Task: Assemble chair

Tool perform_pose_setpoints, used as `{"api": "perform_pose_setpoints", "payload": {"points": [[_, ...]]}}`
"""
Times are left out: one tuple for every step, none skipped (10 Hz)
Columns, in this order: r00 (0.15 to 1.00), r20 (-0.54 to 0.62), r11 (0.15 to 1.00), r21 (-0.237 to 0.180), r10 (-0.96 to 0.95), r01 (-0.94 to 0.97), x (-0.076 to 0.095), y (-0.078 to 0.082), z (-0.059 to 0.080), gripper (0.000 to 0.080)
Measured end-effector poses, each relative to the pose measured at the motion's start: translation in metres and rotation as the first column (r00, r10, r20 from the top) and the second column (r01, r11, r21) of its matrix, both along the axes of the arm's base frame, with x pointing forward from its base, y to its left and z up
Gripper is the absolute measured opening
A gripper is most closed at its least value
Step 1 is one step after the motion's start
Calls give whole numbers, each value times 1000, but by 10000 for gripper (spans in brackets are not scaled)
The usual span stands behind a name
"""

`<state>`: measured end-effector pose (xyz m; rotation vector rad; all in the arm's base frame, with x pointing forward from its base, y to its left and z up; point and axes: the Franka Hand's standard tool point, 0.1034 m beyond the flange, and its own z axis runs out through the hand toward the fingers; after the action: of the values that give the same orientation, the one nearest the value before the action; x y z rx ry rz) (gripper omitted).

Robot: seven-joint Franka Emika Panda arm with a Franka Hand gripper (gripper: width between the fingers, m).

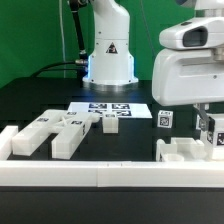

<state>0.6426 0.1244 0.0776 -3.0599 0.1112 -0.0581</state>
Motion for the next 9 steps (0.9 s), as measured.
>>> {"api": "perform_pose_setpoints", "payload": {"points": [[996, -7, 996, 3, -88, 88, 0, -1, 0, 288], [986, -13, 986, 8, -165, 165, 0, -1, 0, 288], [963, -21, 963, 14, -269, 269, 0, -2, -1, 289], [939, -23, 939, 17, -343, 343, 0, -2, -1, 289], [891, -26, 890, 22, -454, 455, -1, -3, -1, 289], [845, -32, 845, 22, -533, 534, -1, -3, -1, 289], [800, -40, 800, 21, -599, 600, -1, -3, -1, 289], [740, -50, 740, 20, -670, 672, -1, -4, -1, 289], [704, -57, 704, 19, -708, 710, -2, -4, -1, 290]]}}
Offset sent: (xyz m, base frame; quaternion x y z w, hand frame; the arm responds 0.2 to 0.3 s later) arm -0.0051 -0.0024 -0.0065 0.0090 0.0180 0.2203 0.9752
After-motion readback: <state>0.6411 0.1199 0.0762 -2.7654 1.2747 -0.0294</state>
